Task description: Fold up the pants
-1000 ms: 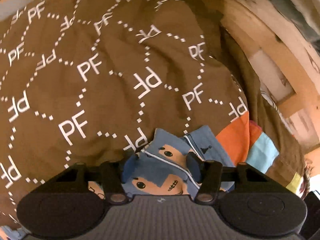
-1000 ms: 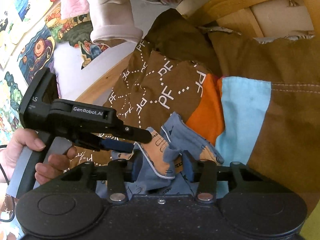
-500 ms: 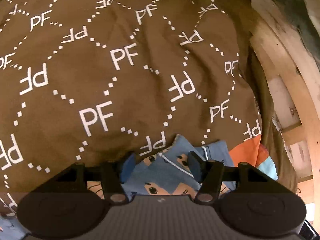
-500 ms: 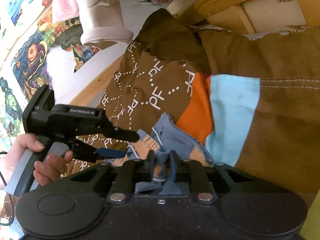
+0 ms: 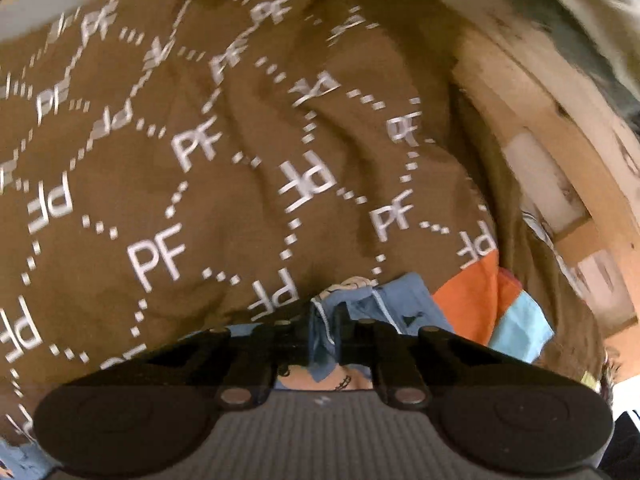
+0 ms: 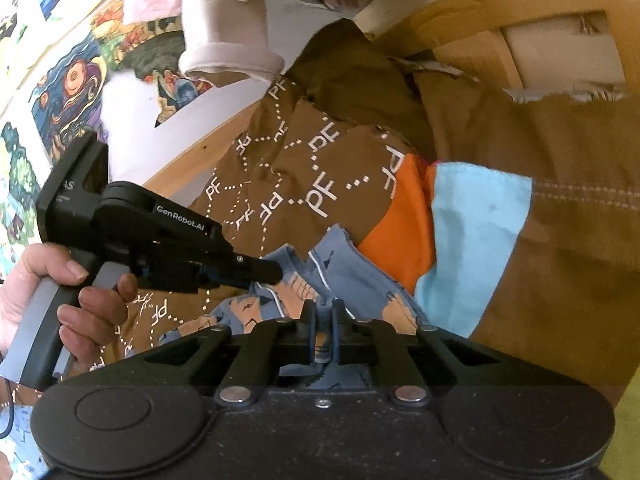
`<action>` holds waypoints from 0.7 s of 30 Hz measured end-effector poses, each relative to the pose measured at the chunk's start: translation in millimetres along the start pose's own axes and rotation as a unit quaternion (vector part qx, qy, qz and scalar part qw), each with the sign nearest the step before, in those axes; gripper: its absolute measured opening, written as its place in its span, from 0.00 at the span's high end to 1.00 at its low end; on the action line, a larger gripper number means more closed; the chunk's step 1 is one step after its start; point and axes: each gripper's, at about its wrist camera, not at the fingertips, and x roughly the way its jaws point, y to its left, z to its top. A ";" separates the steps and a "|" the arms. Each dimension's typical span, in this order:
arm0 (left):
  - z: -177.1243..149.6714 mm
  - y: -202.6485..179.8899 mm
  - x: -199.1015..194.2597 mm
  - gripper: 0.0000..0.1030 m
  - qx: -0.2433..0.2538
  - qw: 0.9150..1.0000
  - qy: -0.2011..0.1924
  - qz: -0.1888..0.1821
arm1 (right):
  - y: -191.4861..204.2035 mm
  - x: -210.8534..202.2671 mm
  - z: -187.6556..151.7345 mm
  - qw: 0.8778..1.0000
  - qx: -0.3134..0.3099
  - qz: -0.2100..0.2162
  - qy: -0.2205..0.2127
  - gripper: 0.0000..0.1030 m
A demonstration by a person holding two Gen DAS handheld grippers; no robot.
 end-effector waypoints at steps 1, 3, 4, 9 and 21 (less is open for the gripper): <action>-1.0 -5.6 -3.5 0.91 0.009 1.000 -0.008 -0.003 | 2.0 -3.9 -0.6 1.000 -0.009 -0.002 -0.004 0.93; -2.2 -16.0 -10.8 0.91 0.021 0.999 -0.021 -0.015 | 6.1 -14.3 -1.2 1.000 -0.025 -0.006 -0.014 0.93; -2.4 -21.2 -12.7 0.91 0.031 0.999 -0.025 -0.018 | 7.5 -19.4 -0.9 0.999 -0.033 -0.010 -0.021 0.93; -2.9 -48.6 -8.5 0.91 0.063 0.997 -0.024 -0.026 | 2.5 -35.1 1.4 0.997 -0.040 -0.053 -0.037 0.93; -11.9 -54.9 -15.7 0.26 0.077 0.993 -0.068 0.060 | 5.6 -30.8 -1.9 0.985 -0.110 -0.123 -0.044 0.66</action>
